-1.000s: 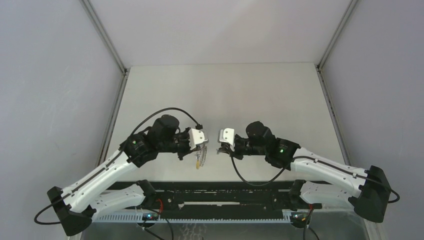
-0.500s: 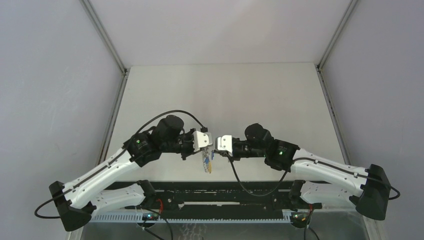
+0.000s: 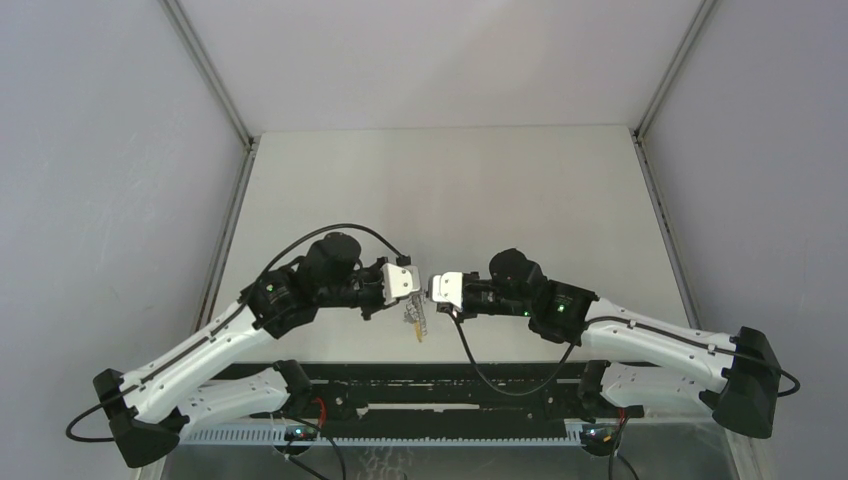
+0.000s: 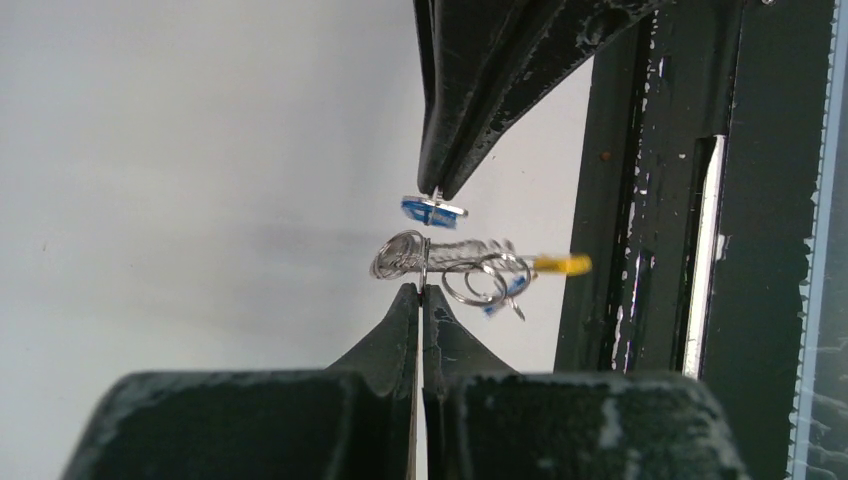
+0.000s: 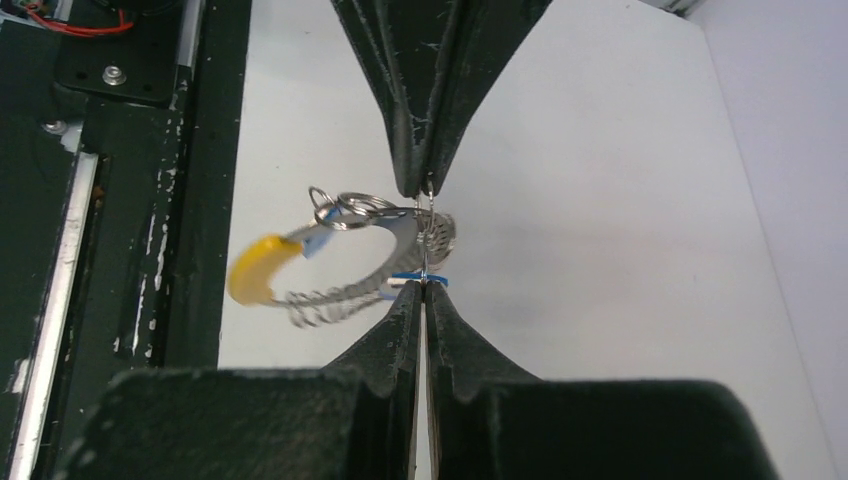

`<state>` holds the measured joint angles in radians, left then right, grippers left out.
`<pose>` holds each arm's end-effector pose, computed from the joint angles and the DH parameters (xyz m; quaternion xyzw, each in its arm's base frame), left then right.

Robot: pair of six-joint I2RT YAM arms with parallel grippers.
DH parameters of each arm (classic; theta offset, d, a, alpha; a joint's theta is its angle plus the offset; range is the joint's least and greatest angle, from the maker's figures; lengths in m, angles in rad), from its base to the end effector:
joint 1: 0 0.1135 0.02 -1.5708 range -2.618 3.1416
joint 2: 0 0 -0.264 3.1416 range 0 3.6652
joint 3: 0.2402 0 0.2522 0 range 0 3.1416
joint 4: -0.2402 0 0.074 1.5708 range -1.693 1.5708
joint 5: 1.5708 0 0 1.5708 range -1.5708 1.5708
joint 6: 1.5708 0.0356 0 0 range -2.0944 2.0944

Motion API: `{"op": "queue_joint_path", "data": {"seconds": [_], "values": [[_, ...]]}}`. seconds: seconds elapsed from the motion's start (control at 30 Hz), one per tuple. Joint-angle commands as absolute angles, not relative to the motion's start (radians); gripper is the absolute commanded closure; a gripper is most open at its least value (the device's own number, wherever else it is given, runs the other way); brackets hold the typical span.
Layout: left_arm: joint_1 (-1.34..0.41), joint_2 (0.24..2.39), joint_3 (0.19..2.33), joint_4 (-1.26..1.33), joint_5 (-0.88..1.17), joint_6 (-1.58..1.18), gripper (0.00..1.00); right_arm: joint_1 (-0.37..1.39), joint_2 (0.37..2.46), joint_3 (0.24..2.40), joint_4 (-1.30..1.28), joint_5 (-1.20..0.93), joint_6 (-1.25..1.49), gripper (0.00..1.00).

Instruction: Put the keys on the keyring

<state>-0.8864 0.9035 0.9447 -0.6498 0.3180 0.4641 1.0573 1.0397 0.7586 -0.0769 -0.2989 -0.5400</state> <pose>0.1098 -0.1522 0.3293 0.6043 0.6374 -0.2330 0.4174 0.1085 0.2137 0.2930 -0.6413 0.5061 0.2624 0.5135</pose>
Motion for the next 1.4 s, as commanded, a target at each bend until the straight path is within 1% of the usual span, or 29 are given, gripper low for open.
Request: {"op": "queue_joint_path", "data": {"seconds": [0.0,0.47,1.37], "values": [[-0.889,0.882,0.921,-0.592,0.321,0.482,1.0,1.068,1.034,0.784,-0.017,-0.253,-0.543,1.0],[-0.888,0.879,0.909,-0.572,0.315,0.48,1.0,1.076,1.032,0.785,-0.029,-0.289,-0.542,1.0],[-0.888,0.898,0.909,-0.573,0.316,0.48,1.0,1.081,1.02,0.784,-0.013,-0.238,-0.521,1.0]]}}
